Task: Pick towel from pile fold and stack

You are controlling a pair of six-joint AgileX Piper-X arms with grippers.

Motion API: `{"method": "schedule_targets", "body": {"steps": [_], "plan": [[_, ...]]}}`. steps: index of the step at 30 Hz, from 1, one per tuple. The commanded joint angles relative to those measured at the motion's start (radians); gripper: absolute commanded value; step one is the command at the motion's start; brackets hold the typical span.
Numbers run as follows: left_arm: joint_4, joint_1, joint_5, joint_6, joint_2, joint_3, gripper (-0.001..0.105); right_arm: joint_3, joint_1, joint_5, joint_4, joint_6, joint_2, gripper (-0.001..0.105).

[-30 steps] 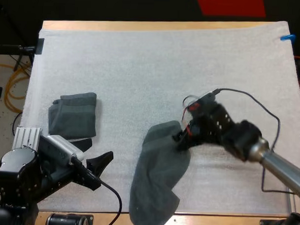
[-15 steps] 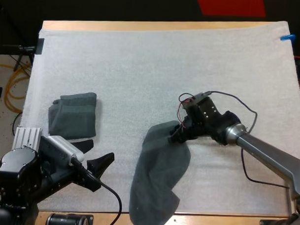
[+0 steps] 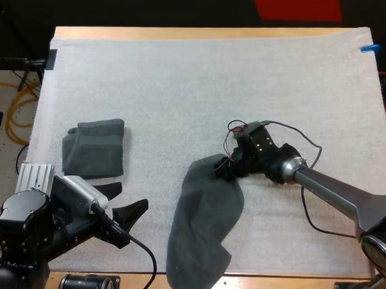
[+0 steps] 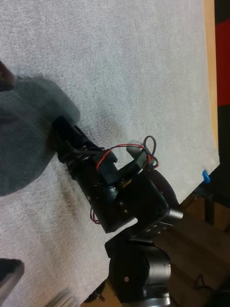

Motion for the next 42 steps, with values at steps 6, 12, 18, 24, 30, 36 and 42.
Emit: {"method": "schedule_targets", "body": {"steps": [6,12,18,24,30,36,42], "plan": [[-0.002,-0.002,0.009,-0.002,0.001,-0.006,0.066,-0.044,-0.002,-0.004,0.000,-0.003,0.000,0.001],[-0.002,-0.002,0.009,-0.002,0.001,-0.006,0.066,-0.161,-0.002,0.109,0.000,-0.090,-0.065,0.001],[-0.002,-0.002,0.009,0.001,0.001,-0.006,0.066,-0.271,-0.013,0.329,0.000,-0.236,-0.098,0.001],[-0.002,-0.002,0.009,0.001,0.001,-0.006,0.066,-0.313,-0.040,0.479,0.055,-0.271,-0.121,0.001],[-0.002,-0.002,0.009,0.003,0.001,-0.006,0.066,-0.339,-0.043,0.656,0.043,-0.528,-0.236,0.001],[-0.002,-0.002,0.009,0.003,0.001,-0.006,0.066,-0.374,-0.083,0.761,0.042,-0.658,-0.367,0.001],[-0.002,-0.002,0.009,0.003,0.001,-0.006,0.066,-0.378,-0.104,0.710,0.071,-0.648,-0.489,0.001]]}}
